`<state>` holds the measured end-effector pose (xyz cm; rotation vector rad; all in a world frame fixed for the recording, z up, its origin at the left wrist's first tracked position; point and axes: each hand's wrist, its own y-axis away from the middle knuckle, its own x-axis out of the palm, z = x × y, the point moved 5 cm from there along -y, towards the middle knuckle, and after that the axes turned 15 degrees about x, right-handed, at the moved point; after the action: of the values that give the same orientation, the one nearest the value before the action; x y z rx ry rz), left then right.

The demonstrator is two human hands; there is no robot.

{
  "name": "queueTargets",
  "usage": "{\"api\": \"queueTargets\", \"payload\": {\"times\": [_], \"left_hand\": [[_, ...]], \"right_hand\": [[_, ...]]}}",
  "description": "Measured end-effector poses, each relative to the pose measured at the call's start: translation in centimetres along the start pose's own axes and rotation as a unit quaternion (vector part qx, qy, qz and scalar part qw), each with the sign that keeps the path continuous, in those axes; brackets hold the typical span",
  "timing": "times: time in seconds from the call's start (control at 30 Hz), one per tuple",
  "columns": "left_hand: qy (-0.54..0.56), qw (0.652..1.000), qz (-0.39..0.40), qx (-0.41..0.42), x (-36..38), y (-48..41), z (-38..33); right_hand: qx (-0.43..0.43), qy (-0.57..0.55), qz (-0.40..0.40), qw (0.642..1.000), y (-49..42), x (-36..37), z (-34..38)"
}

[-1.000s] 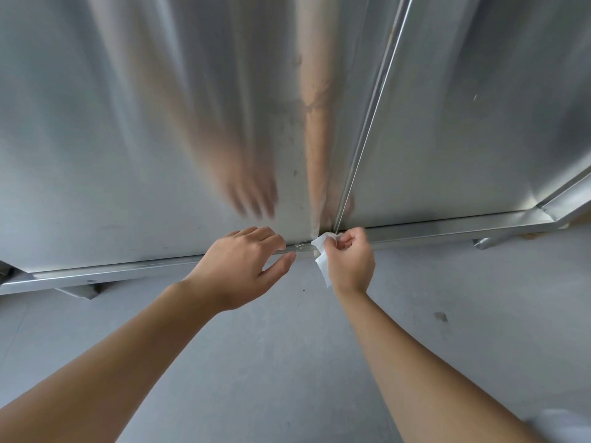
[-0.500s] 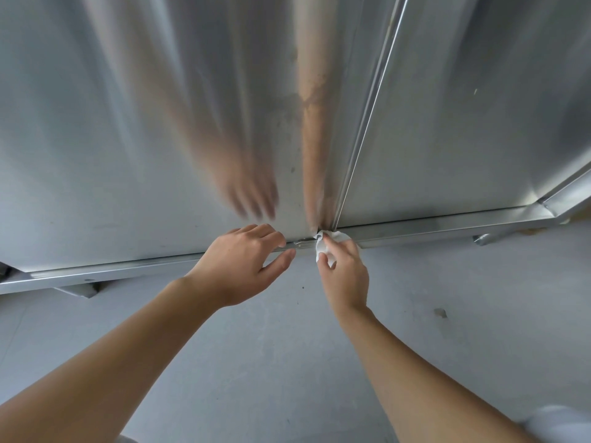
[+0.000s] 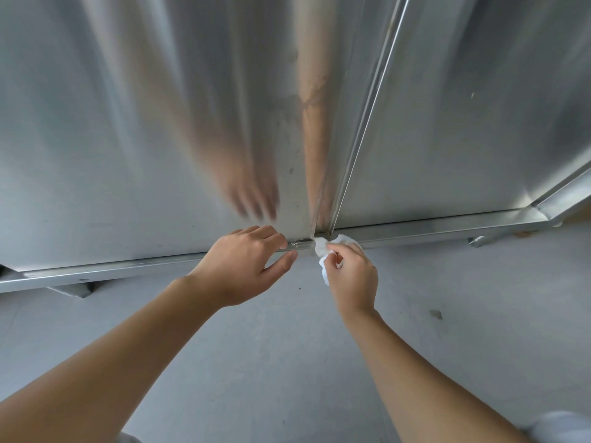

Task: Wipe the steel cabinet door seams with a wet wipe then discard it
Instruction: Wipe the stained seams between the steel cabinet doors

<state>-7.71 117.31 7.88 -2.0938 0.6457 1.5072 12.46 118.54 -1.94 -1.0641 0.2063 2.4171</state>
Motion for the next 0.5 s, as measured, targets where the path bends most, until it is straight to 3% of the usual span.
{"api": "queueTargets", "payload": {"times": [0.37, 0.5], "left_hand": [[0.003, 1.000, -0.005, 0.003, 0.0, -0.4, 0.2], [0.002, 1.000, -0.003, -0.002, -0.1, -0.1, 0.5]], "right_hand": [[0.031, -0.102, -0.054, 0.993, -1.2, -0.6, 2.5], [0.037, -0.064, -0.038, 0.997, -1.0, 0.4, 2.8]]}}
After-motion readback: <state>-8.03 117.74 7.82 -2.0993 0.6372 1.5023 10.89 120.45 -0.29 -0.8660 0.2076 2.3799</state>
